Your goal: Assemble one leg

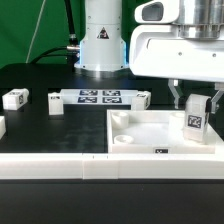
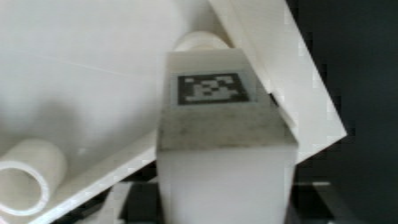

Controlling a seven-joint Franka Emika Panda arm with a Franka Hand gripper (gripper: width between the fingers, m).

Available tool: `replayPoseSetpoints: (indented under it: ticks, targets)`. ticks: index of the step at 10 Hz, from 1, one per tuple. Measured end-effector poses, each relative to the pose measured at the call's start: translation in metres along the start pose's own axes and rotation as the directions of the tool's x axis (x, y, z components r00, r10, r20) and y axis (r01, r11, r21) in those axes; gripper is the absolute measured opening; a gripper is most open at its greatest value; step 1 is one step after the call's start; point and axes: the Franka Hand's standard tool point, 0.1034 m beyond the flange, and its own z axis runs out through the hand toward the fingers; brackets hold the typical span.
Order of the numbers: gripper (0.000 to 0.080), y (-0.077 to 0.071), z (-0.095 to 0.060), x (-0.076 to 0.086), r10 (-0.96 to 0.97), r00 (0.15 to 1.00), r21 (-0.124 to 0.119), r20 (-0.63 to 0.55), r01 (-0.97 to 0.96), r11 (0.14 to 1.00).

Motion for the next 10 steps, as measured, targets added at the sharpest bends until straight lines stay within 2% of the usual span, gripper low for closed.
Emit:
replayPoseSetpoints:
  ticks: [2,3,7,8,9,10]
  targets:
    - [0.0292,-0.0001,-0.0006,0.0006,0.137,0.99,-0.006,-0.012,-0.138,0.99]
    - [0.0292,-0.0016,-0.0014,-0.0008,0.267,0.964,-0.002,-0.008,-0.267,0.964]
    - [0.0292,-0.0065,-0.002,-0.0054,0.51,0.86,0.011,0.037,-0.51,0.86]
    - [0.0386,-0.0068,-0.0018,-0.006,0.467,0.883,0.013,0.038,-0.468,0.884]
    - [0.0522,-0.0071,-0.0016,-0.0059,0.432,0.901,0.016,0.038,-0.432,0.902]
    - [0.0625,-0.0073,-0.0009,-0.006,0.395,0.918,0.019,0.037,-0.396,0.918]
